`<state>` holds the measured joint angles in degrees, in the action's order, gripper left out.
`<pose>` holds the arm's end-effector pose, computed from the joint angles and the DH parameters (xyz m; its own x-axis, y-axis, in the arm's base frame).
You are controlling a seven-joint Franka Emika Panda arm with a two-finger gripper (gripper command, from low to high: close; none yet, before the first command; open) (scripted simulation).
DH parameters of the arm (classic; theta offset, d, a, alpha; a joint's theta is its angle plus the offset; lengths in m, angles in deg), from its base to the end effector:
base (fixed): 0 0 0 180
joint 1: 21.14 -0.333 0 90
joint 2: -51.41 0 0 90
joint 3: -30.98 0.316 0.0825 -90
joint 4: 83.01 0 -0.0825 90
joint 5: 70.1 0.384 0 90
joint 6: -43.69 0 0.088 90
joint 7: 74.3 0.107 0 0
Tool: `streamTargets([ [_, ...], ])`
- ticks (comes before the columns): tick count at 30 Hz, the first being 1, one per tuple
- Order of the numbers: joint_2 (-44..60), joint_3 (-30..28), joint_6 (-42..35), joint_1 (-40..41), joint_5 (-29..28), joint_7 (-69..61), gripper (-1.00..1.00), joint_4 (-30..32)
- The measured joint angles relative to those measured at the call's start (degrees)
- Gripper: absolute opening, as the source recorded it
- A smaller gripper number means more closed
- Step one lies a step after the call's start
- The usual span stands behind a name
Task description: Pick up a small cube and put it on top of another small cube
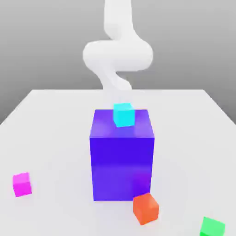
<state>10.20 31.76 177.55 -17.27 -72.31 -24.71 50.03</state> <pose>0.3769 -0.0192 0.6747 0.4393 -0.7658 0.4697 -0.6024 -0.6390 -0.4784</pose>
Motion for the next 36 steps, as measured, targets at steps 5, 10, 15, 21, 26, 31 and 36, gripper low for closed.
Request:
streamTargets([
  [5,9.6,0.8,4.2,7.6,-4.3,7.5,0.00,2.5],
  [10,18.9,-0.3,8.1,13.5,-8.2,14.6,0.00,5.0],
  [15,28.0,-2.6,12.2,18.4,-10.4,20.5,0.00,7.4],
  [21,38.7,-6.5,17.6,23.7,-8.8,24.4,0.00,10.6],
  [26,47.3,-7.1,22.3,28.4,-1.8,23.7,0.00,13.3],
  [31,56.5,-5.1,28.5,32.2,6.1,20.5,0.00,13.8],
  [36,62.7,-3.8,33.4,33.3,7.2,19.7,-1.00,12.7],
])
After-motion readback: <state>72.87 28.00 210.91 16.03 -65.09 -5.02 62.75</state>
